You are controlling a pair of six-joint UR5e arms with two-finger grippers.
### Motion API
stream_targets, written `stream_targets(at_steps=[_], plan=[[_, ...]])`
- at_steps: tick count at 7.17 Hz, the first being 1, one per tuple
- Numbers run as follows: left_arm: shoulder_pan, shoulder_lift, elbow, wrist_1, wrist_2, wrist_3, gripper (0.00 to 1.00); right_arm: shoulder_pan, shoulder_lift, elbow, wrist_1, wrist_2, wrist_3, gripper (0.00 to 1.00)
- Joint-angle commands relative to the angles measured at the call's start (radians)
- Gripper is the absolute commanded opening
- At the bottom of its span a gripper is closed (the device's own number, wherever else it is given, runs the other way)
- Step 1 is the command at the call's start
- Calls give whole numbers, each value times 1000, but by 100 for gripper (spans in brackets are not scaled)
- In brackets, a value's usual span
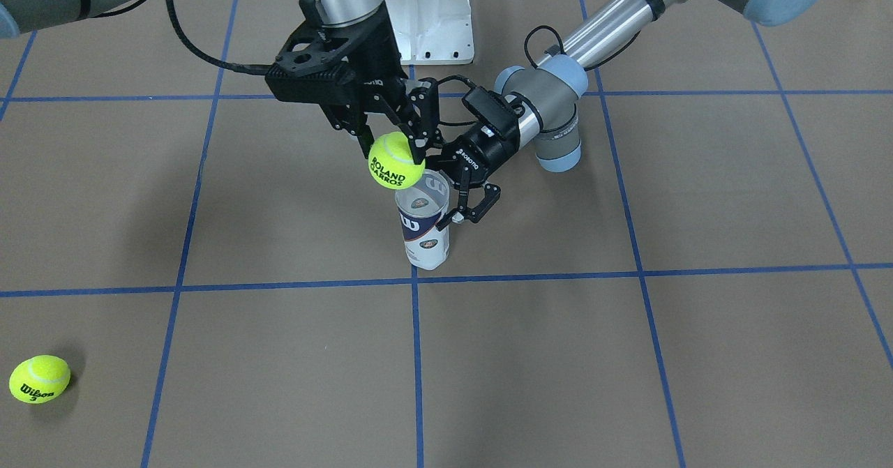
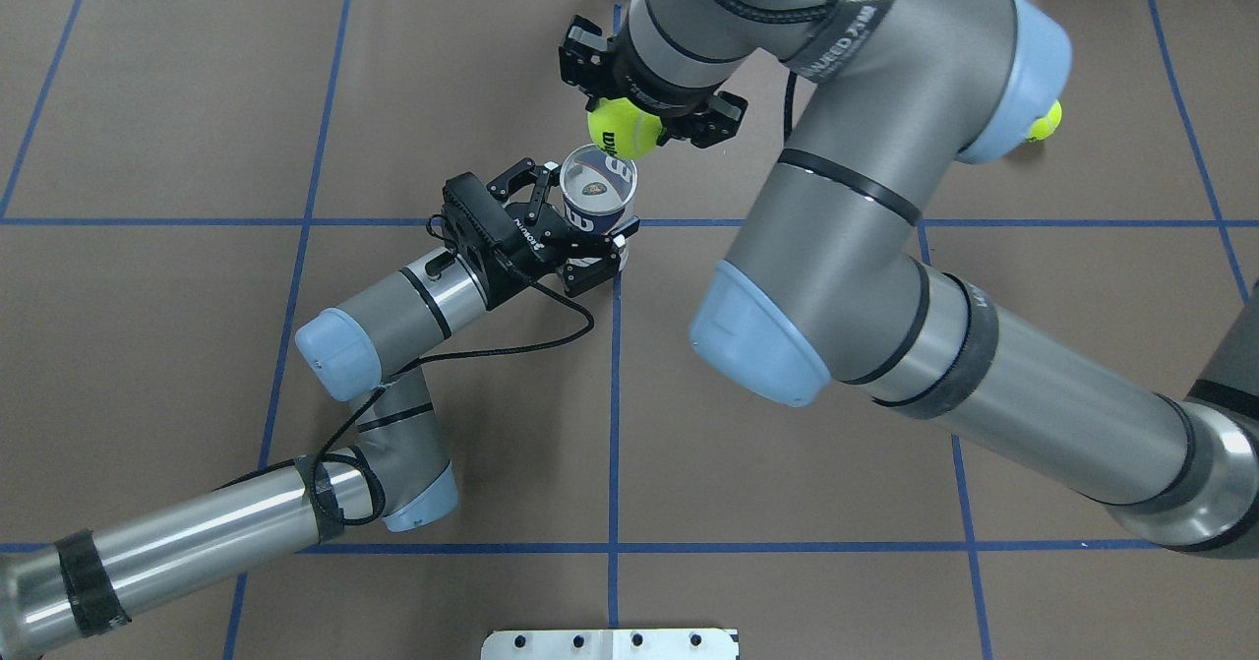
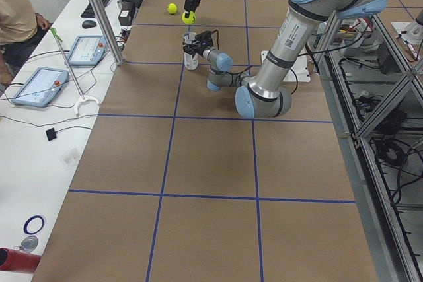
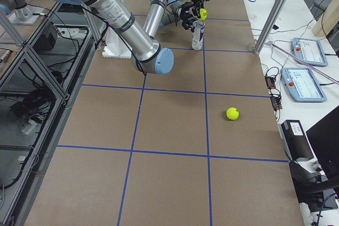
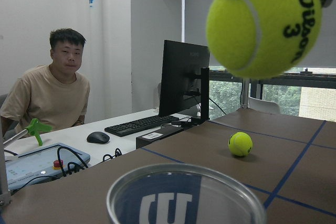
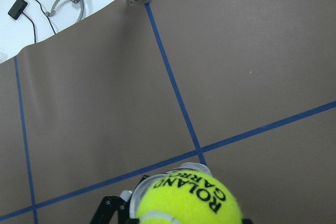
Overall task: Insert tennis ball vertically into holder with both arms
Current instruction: 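Lower the ball into the can's opening and release it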
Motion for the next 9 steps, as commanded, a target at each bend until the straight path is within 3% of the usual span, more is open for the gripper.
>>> stream_targets(at_steps=[1, 7, 8, 9], plan=[[0, -2, 0, 1, 0, 1, 98, -17, 82, -113, -1, -17, 8, 0], [0, -1, 2, 1, 0, 4, 98, -51, 66, -111, -87, -56, -3, 0], [0, -1, 2, 1, 0, 4, 98, -54, 66, -110, -87, -56, -3, 4], [0, -1, 2, 1, 0, 4, 98, -58, 66, -110, -87, -59, -5, 44]])
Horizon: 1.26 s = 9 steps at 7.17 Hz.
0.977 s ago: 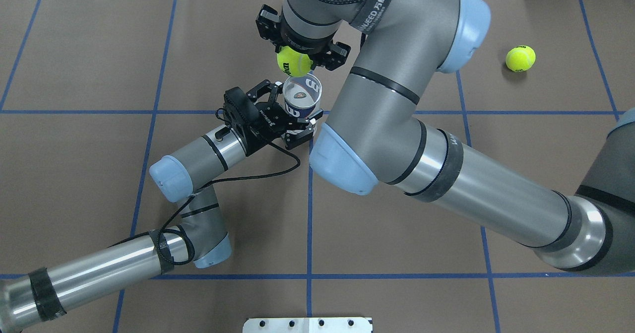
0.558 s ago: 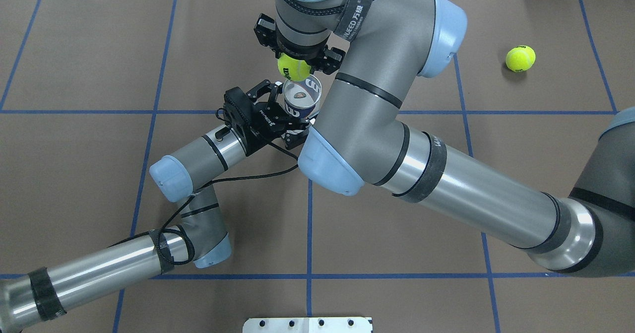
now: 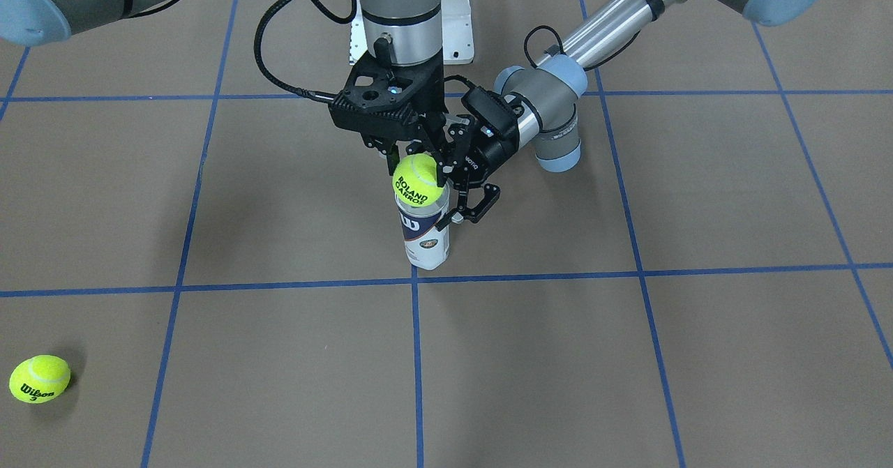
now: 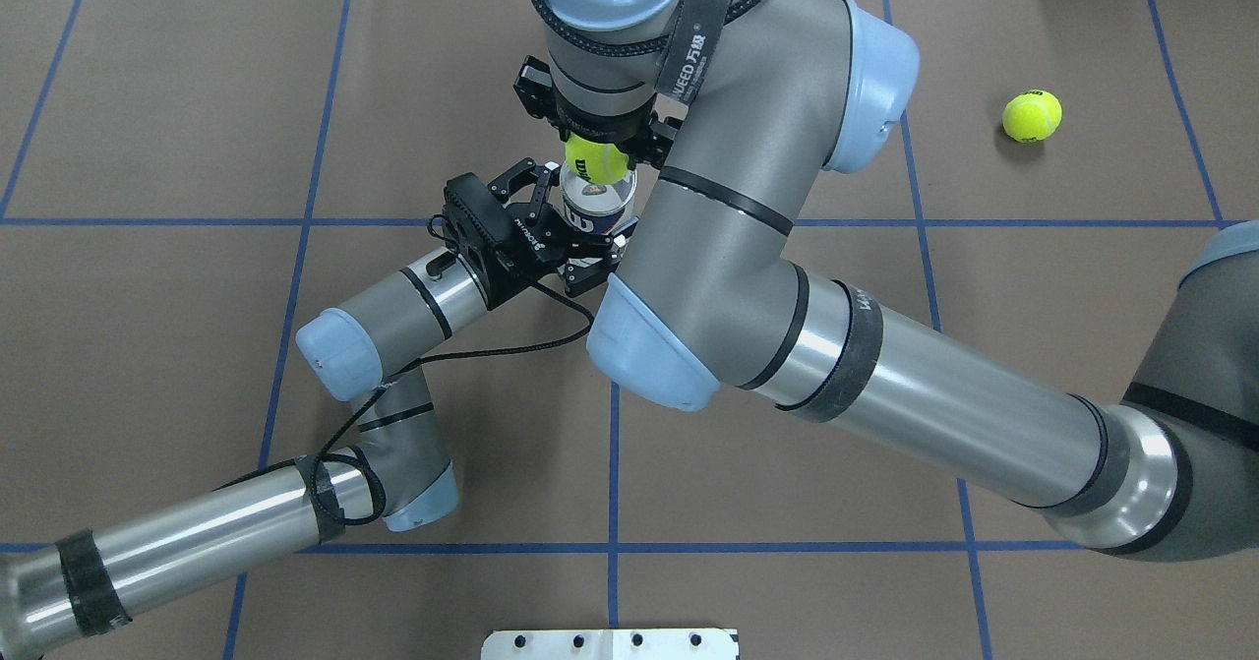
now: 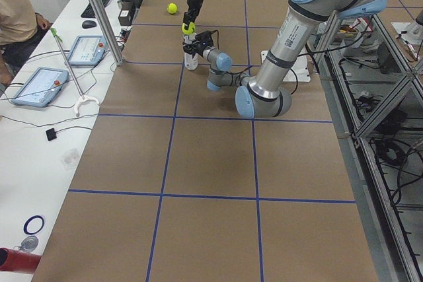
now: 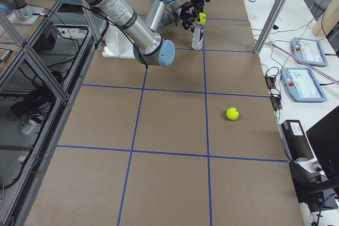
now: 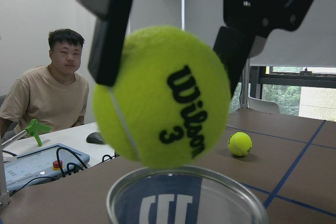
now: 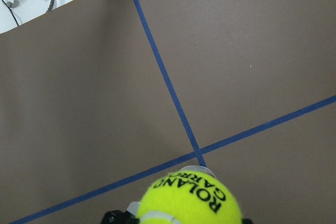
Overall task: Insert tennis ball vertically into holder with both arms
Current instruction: 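Lower the ball into the can's opening and release it, then withdraw the right gripper up and away from the can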
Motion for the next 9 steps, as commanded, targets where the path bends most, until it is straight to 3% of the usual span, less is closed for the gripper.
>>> stream_targets(at_steps=[1, 2, 7, 9], plan=[[0, 0, 0, 0, 0, 0, 98, -11, 0, 2, -3, -16, -3, 92], [0, 0, 0, 0, 0, 0, 98, -12, 0, 2, -3, -19, -4, 98], [0, 0, 0, 0, 0, 0, 98, -8, -3, 23, -4, -13, -51, 98], [-2, 0, -1, 0, 0, 0, 98, 52, -91, 78, 0, 7, -182, 98]])
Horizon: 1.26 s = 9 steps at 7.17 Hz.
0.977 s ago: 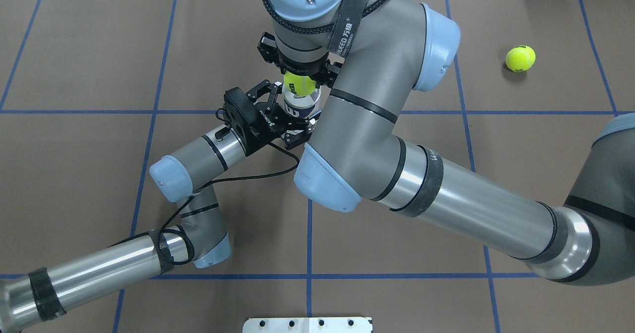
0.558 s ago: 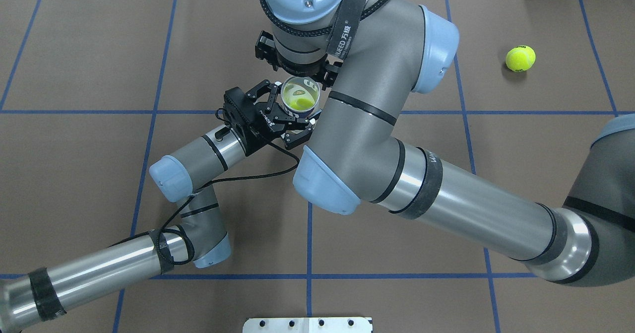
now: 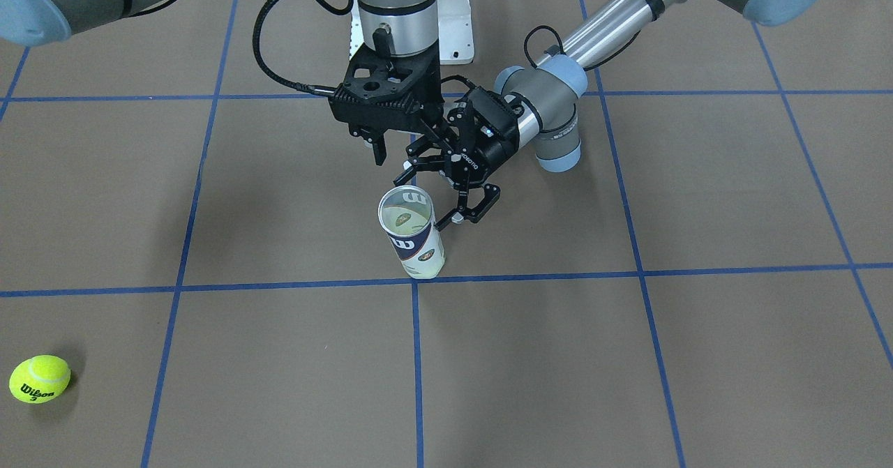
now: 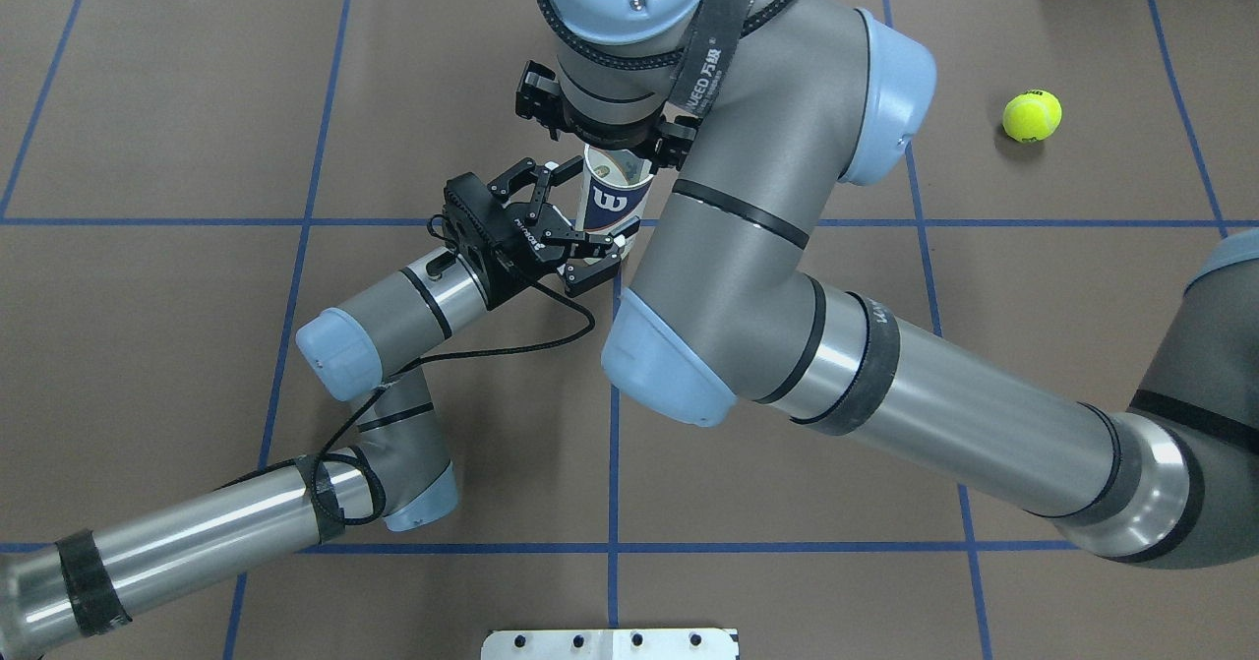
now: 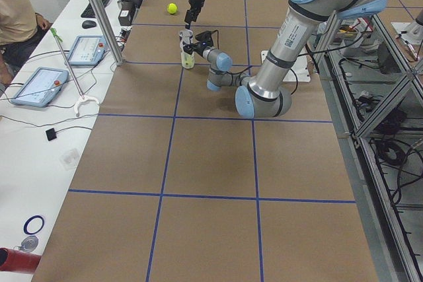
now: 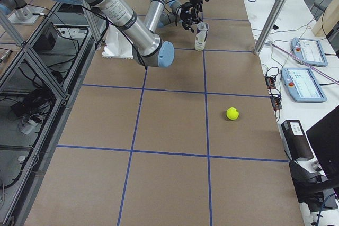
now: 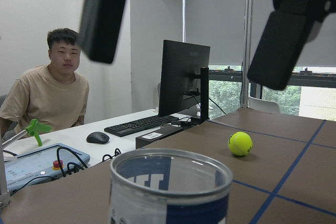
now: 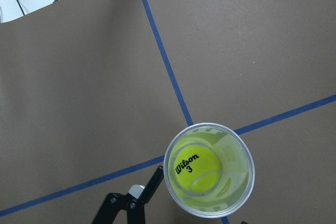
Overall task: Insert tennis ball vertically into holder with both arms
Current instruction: 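Withdraw the right gripper up and away from the can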
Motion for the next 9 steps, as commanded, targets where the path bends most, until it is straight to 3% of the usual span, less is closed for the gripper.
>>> stream_targets(at_steps=[1, 5, 7, 9], plan=[[-3, -2, -1, 0, 0, 2, 98, 85, -74, 28, 9, 41, -130, 98], [-44, 2, 0, 2, 0, 2, 98, 187, -125, 28, 35, 116, -275, 98], [-32, 3, 3, 2, 0, 2, 99, 289, -273, 27, 197, 202, -404, 99], [-29, 2, 3, 6, 2, 0, 98, 400, -364, 7, 205, 251, -622, 99]])
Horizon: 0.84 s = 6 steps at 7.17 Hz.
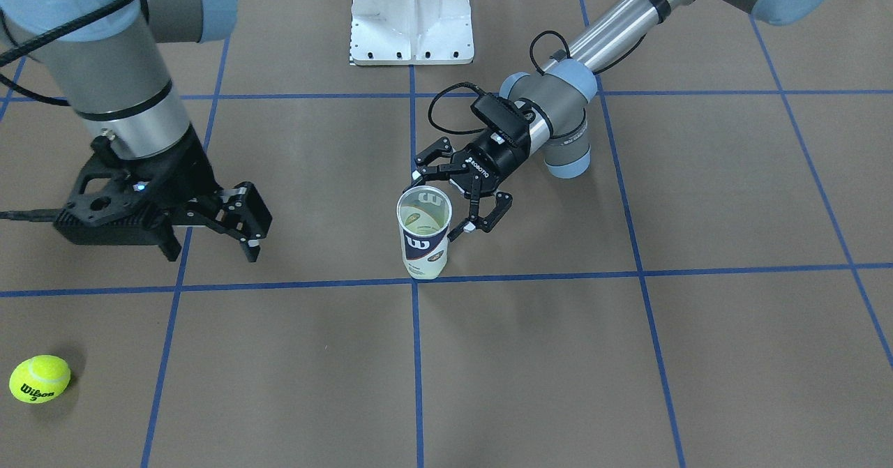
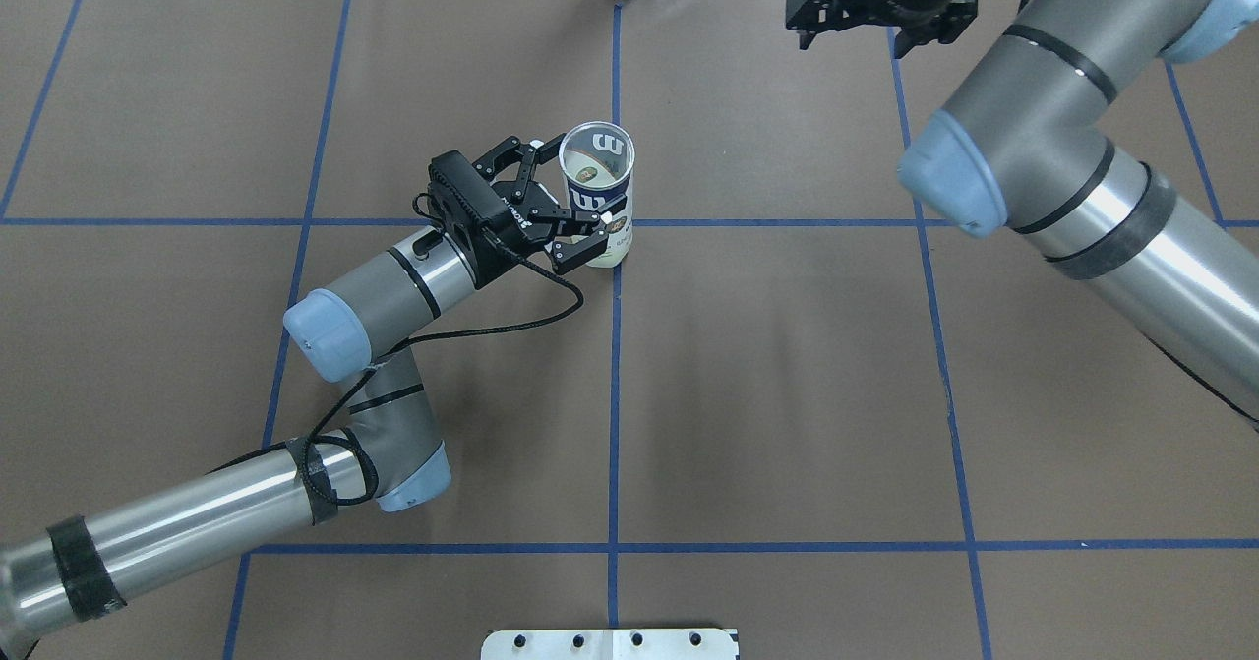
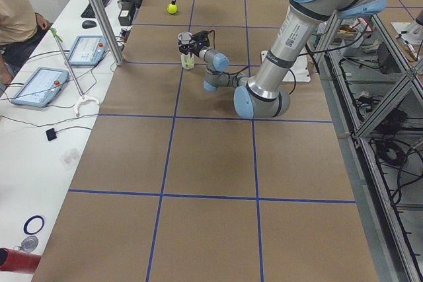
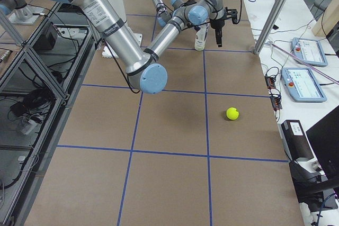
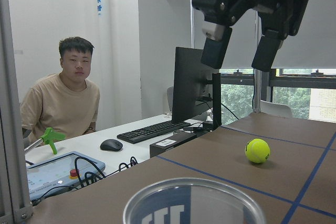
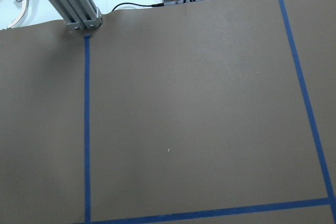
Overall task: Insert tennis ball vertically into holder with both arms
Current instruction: 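Withdraw the right gripper up and away from the can, then reach the right gripper down to the farther yellow tennis ball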
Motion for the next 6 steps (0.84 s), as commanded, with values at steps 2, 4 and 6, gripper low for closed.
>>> stream_targets(at_steps=[2, 4, 6], plan=[[1, -3, 1, 9, 0, -1, 99, 163, -89, -160, 132, 107, -276, 99], [1, -3, 1, 9, 0, -1, 98, 194, -117, -450, 481, 118, -351, 99], [1, -1, 1, 9, 0, 1, 98, 207, -165, -608, 675, 117, -416, 99]])
